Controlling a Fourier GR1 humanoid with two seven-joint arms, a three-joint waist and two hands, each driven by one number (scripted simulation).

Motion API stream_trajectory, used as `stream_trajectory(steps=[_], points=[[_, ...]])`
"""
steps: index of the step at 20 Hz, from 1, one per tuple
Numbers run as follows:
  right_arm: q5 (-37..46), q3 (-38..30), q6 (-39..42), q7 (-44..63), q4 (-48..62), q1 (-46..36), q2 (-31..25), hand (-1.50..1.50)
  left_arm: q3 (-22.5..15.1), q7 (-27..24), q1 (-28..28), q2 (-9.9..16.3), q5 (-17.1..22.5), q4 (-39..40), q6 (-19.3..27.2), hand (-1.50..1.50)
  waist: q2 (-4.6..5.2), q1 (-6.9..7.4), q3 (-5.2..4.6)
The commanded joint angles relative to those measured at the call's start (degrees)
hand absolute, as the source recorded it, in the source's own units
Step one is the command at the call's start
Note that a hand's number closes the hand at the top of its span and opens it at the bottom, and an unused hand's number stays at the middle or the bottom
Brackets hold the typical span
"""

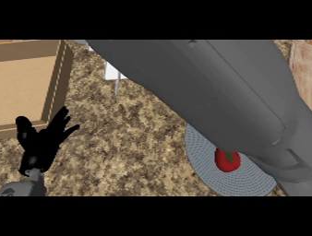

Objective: Pick the can from the placemat and place it in the tiered shelf

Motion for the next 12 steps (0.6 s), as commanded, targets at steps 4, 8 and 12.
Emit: stream_trajectory(steps=[4, 8, 12], points=[[-1.61, -4.35, 2.85, -9.43, 12.1, -2.13, -0.71, 1.5, -0.71, 0.48, 0.16, -0.88, -1.15, 1.51, 0.33, 0.0, 0.45, 0.28, -0.3], [-1.27, -5.29, 4.99, -14.37, 18.1, -3.83, -1.8, 1.5, -1.55, 2.21, -1.16, -2.26, -1.63, 1.52, 1.36, 0.0, 0.63, 0.57, -0.31], [0.89, -5.23, 0.16, -19.53, 22.87, -0.96, 0.08, 1.5, -0.12, 0.85, -4.4, -1.95, -1.28, 4.54, 0.81, 0.0, 0.76, 0.15, -0.33]])
